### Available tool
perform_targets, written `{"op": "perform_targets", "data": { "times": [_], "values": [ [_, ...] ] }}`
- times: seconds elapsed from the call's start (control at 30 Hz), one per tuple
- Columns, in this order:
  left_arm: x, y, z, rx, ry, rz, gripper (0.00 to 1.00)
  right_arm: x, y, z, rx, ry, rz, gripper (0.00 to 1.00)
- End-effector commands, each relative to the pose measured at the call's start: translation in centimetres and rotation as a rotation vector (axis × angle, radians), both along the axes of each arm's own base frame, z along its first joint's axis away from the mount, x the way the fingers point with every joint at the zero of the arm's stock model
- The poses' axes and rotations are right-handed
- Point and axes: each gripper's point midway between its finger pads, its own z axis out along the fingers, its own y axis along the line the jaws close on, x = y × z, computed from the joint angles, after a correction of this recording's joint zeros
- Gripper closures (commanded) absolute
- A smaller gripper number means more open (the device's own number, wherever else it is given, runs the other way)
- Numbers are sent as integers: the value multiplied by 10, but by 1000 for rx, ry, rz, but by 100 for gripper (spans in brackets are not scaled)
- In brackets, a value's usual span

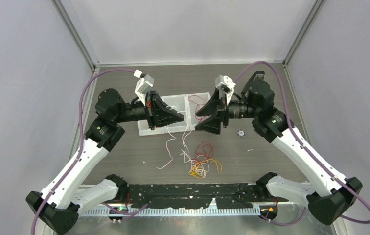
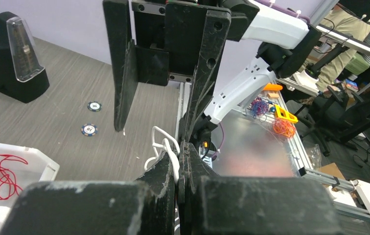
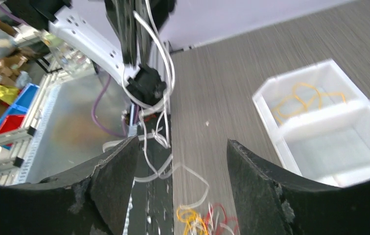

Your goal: Untangle the cables

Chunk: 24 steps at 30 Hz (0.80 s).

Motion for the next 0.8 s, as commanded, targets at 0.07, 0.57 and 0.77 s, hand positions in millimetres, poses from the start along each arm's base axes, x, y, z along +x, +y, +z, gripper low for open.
{"op": "perform_targets", "data": {
  "times": [0.07, 0.57, 0.77],
  "values": [
    [-5, -4, 13, -40, -26, -37, 100, 12, 35, 43, 173, -11, 13, 32],
    [-8, -2, 15, -40, -37, -40, 100, -2, 47, -10, 52, -46, 84, 49],
    [-15, -1, 12, -27, -45, -73, 98, 15, 51, 5, 72, -94, 14, 90]
  ]
}}
